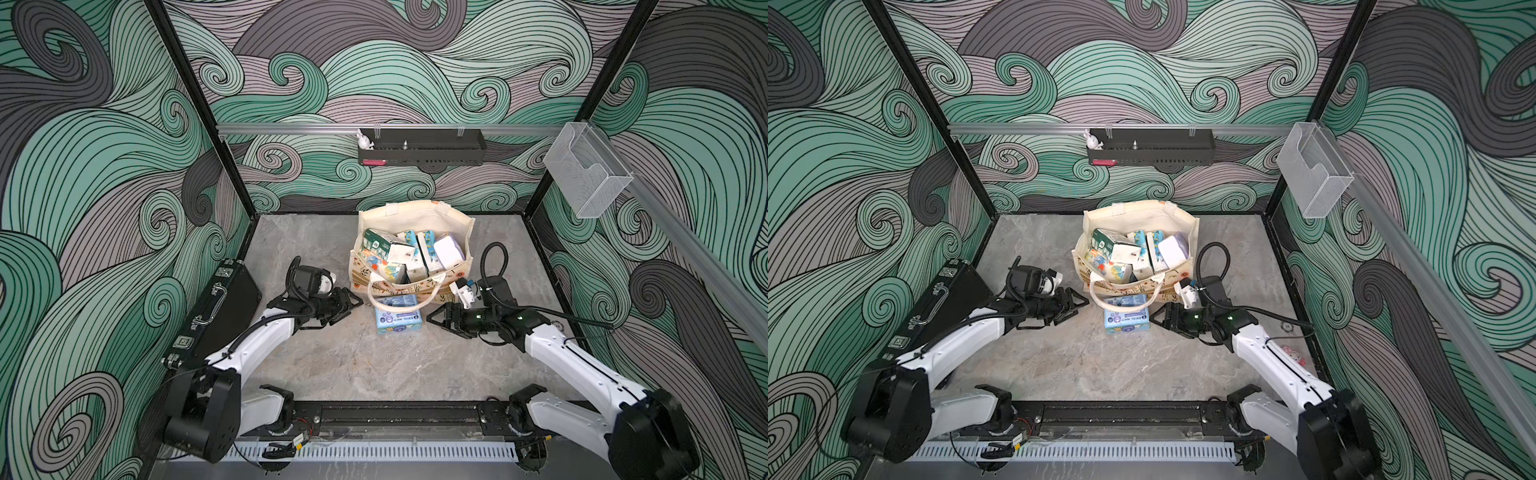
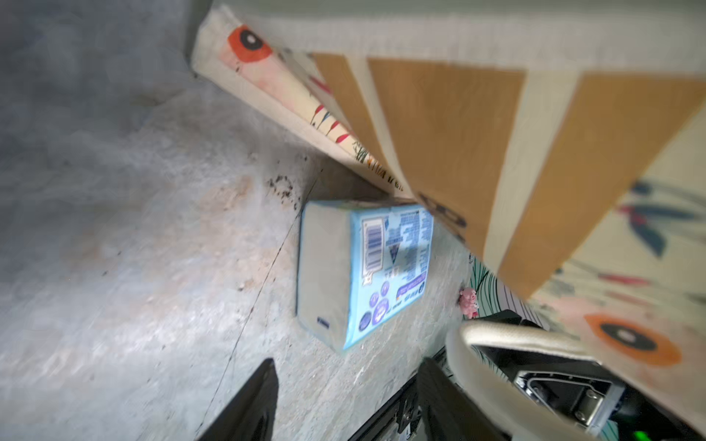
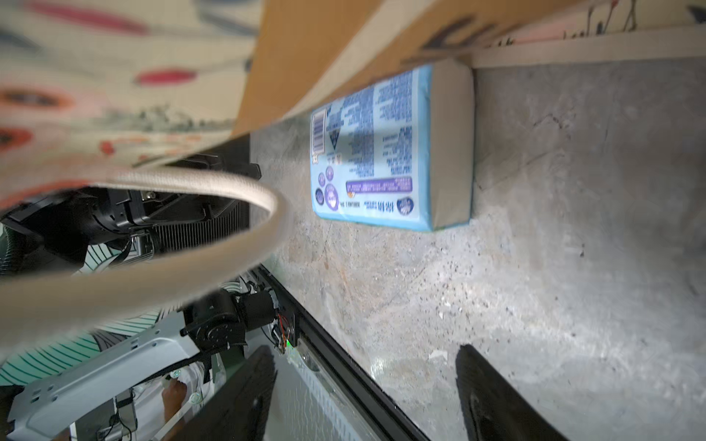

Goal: Put tissues into the canvas bag
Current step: Adjust the canvas bag at the center of the board.

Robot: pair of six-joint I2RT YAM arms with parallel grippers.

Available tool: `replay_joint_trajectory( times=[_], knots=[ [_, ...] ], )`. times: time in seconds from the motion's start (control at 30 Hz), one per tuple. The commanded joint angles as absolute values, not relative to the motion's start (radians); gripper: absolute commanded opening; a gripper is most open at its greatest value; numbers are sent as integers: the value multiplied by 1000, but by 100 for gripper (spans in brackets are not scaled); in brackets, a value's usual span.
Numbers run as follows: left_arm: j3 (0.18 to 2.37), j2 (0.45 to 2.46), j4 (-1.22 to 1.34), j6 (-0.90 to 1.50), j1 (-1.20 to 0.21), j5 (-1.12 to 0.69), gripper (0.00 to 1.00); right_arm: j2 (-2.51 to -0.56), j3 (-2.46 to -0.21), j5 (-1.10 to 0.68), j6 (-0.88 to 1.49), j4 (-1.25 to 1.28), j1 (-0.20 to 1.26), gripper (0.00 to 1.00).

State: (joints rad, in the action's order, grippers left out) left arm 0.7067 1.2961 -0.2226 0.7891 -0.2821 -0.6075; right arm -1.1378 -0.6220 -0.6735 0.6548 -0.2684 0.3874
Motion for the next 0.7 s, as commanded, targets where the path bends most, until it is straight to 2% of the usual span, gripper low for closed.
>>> replay_joint_trajectory(
  times=[0.0, 0.17, 0.37, 0.5, 0.67],
  knots=[
    [773, 1399, -189, 734, -293, -696, 57, -1239, -649, -717, 657, -102, 351, 75],
    [816, 1416, -273, 679, -297, -637, 57, -1377, -626, -704, 689, 101, 338, 76],
    [773, 1453, -194, 695, -312, -649, 57, -1543, -618, -732, 808, 355, 325, 76],
    [690, 1375, -114, 759, -347, -661, 58, -1546, -521, -726, 952, 512, 339, 76],
    [597, 1300, -51, 781, -420, -612, 58, -1475, -444, -690, 930, 461, 416, 78]
  ],
)
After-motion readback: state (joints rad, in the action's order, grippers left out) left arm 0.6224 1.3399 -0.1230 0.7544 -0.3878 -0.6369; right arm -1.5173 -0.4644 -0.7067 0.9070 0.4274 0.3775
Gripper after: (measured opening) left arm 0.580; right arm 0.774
